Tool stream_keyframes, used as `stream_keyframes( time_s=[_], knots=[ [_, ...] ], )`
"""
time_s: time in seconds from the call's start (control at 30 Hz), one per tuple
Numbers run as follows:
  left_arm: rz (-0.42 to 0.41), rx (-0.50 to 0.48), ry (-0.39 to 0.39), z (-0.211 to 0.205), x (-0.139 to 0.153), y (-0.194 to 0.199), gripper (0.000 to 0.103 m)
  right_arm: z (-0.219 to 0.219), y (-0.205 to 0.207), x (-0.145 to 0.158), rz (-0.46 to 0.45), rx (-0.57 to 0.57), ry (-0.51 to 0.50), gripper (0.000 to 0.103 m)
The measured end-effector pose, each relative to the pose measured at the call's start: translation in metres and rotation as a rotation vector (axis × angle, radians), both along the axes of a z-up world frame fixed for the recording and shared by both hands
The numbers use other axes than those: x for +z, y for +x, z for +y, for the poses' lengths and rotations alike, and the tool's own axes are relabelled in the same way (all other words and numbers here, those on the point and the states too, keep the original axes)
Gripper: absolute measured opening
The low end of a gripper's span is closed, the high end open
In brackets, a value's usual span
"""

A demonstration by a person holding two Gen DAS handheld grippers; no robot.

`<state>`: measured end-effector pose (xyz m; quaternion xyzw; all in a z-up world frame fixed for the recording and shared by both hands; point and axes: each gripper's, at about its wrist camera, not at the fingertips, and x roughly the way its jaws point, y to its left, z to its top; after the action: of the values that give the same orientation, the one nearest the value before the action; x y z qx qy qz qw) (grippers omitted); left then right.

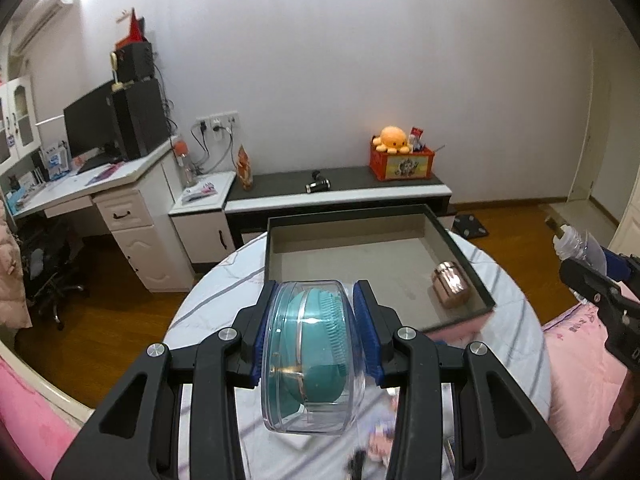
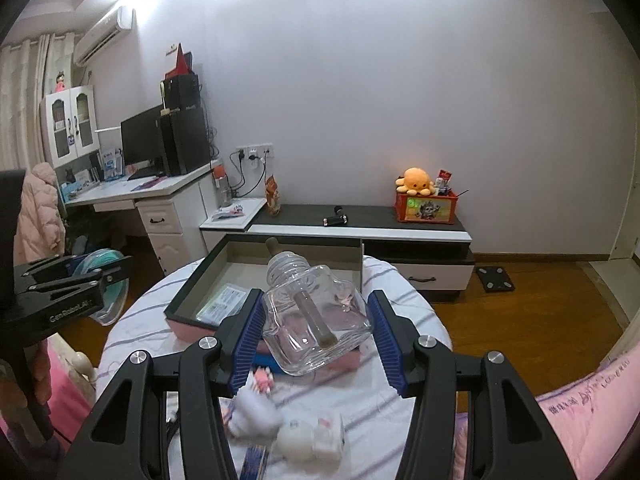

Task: Organize rigid objects
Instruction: 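Release the brush case into the tray with the left tool while the right tool releases the bottle, then withdraw both open tools from the tray toward the items on the bed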

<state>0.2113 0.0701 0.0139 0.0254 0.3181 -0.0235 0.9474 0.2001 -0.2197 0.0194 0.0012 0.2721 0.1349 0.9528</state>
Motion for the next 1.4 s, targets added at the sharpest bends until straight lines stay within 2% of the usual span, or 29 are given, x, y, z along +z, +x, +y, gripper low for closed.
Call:
stream_keyframes(
  time_s=[0.13,0.33,0.43,0.63,0.7,0.73,0.77,0.8,0.83,0.87,0.9,1.27,1.4],
  knots=[
    [0.094,0.003,-0.018,0.001,-0.019,0.050,0.038,0.009,0.052,-0.020,0.073,0.023,0.001,0.054],
    [0.197,0.015,0.051,-0.001,-0.053,0.101,0.038,0.025,0.112,-0.057,0.180,0.055,-0.034,0.054],
    [0.229,0.020,0.066,0.000,-0.065,0.118,0.038,0.032,0.129,-0.074,0.226,0.083,-0.056,0.054],
    [0.270,0.034,0.075,0.005,-0.079,0.132,0.039,0.039,0.144,-0.087,0.266,0.115,-0.066,0.054],
    [0.296,0.047,0.101,0.004,-0.084,0.136,0.044,0.040,0.149,-0.090,0.279,0.122,-0.057,0.054],
    [0.303,0.048,0.118,0.002,-0.084,0.137,0.057,0.042,0.151,-0.092,0.292,0.125,-0.060,0.055],
    [0.304,0.050,0.132,0.001,-0.085,0.137,0.073,0.043,0.152,-0.095,0.307,0.121,-0.075,0.057],
    [0.282,0.053,0.135,0.000,-0.082,0.134,0.079,0.044,0.153,-0.096,0.313,0.114,-0.087,0.059],
    [0.269,0.051,0.132,-0.001,-0.080,0.133,0.085,0.045,0.152,-0.097,0.313,0.105,-0.096,0.067],
    [0.255,0.046,0.126,-0.001,-0.078,0.132,0.086,0.045,0.151,-0.097,0.311,0.102,-0.097,0.072],
    [0.249,0.046,0.117,0.000,-0.075,0.130,0.086,0.045,0.150,-0.096,0.309,0.102,-0.095,0.073],
    [0.254,0.101,0.088,0.014,-0.066,0.120,0.086,0.042,0.141,-0.083,0.290,0.074,-0.101,0.073],
    [0.229,0.102,0.110,0.014,-0.058,0.104,0.086,0.036,0.128,-0.070,0.253,0.053,-0.098,0.073]
  ],
)
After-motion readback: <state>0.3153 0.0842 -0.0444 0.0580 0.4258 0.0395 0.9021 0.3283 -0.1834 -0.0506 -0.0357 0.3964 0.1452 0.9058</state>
